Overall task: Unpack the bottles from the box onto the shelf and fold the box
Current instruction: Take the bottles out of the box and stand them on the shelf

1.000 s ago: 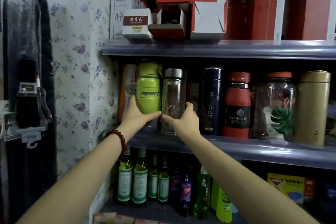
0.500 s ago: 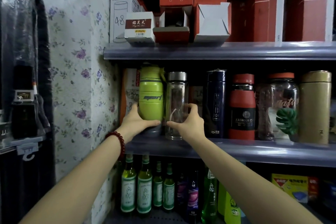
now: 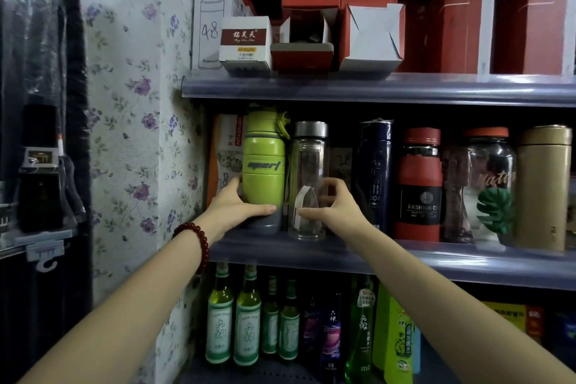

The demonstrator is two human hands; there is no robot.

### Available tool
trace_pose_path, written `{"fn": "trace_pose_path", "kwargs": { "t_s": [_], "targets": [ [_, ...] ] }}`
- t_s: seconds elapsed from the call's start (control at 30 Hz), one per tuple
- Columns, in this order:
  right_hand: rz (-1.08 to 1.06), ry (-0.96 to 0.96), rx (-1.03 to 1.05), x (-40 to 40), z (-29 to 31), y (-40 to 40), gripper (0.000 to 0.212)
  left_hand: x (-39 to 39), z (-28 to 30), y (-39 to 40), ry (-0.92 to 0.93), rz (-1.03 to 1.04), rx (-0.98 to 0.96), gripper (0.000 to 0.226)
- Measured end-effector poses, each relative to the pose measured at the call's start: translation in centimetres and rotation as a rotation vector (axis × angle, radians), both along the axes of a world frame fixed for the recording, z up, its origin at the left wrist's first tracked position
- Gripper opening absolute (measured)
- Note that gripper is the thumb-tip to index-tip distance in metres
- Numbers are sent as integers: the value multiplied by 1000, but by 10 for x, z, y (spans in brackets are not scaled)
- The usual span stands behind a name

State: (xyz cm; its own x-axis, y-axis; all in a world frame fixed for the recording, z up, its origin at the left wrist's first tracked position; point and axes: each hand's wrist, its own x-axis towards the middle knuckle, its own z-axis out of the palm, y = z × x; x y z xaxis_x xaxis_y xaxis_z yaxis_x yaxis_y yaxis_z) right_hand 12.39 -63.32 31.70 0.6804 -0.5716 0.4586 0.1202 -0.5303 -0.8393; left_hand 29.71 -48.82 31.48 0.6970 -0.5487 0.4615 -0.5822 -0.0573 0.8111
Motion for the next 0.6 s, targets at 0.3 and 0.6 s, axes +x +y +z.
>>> {"fn": "trace_pose_path", "kwargs": {
  "t_s": [0.3,0.6],
  "targets": [
    [12,-56,93,5,0,3,71,-4,0,0,-3,-4,-6,108],
    [-126,-31,-5,7,1,13,71,-14,1,-3,-20,54,-25,106]
  ]
}}
